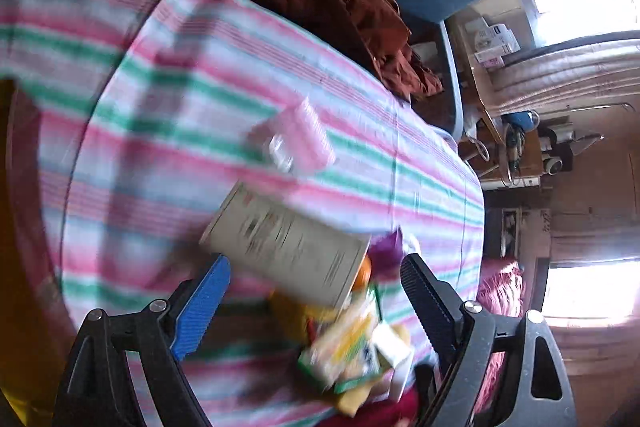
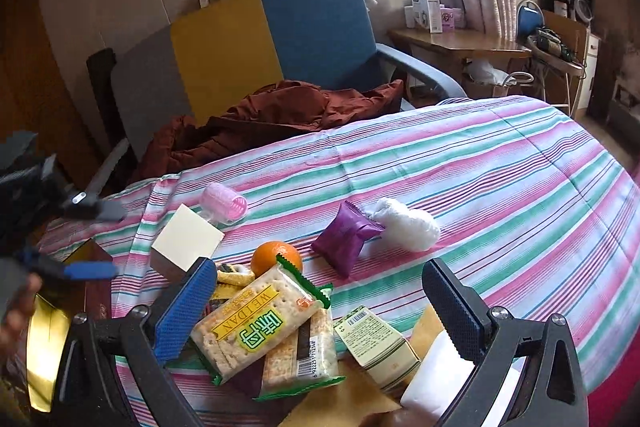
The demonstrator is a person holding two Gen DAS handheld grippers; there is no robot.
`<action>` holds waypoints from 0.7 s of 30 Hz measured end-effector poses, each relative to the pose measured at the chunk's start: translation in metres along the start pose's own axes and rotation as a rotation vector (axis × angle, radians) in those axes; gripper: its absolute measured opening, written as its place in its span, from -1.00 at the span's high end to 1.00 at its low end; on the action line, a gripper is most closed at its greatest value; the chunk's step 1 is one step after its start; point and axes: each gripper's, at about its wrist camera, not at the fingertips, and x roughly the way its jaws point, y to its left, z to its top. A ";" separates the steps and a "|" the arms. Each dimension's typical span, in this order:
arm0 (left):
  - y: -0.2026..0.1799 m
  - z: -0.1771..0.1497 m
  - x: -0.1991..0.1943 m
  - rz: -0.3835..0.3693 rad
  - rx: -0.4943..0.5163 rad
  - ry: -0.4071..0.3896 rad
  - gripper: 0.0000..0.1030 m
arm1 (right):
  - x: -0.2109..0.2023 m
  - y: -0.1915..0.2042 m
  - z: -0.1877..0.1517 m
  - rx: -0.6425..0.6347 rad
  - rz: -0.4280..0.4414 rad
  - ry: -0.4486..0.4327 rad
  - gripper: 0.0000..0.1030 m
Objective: Organize objects
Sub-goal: 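Grasp the cream medicine box from the pile with the left gripper and lift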
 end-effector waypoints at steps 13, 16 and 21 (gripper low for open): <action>-0.019 -0.024 0.023 0.329 0.417 0.121 -0.71 | 0.012 -0.015 -0.002 0.084 0.038 0.074 -1.00; -0.005 -0.037 0.006 0.298 0.443 0.127 -0.70 | 0.013 -0.012 -0.002 0.075 0.034 0.080 -1.00; 0.010 -0.047 -0.026 0.197 0.384 0.094 -0.70 | 0.013 -0.012 -0.003 0.069 0.013 0.082 -1.00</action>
